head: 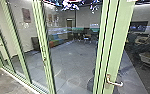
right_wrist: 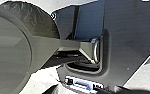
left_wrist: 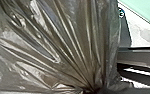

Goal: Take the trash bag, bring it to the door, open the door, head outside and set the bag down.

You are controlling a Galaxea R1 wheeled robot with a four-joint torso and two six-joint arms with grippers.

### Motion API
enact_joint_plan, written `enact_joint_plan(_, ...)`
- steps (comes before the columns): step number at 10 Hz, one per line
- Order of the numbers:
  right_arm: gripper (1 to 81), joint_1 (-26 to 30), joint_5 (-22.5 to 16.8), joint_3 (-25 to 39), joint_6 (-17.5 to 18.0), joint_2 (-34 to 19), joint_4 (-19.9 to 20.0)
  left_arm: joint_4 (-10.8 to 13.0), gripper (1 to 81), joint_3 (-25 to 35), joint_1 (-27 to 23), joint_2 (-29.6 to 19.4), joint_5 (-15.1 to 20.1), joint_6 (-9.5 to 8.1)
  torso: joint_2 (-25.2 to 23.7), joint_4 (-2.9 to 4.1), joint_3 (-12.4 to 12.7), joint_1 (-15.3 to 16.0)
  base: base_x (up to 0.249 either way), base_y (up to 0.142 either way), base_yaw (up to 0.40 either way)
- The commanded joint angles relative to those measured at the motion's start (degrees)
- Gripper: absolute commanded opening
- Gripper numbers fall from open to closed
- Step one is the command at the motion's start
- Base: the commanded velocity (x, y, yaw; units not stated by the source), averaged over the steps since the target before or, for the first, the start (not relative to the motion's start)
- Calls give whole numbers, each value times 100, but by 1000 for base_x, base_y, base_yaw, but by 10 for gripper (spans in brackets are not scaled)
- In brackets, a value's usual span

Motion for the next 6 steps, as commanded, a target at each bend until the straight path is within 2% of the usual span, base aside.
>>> enact_joint_plan(1,811,116,-281,1469,-4,-1236,-32,-70,10,55,-257,-30,469,-2,0,0,0,0,0,0,0)
enact_joint_plan(6,811,353,-237,3373,4,-2856,3,-53,10,37,-257,50,460,6,0,0,0,0,0,0,0)
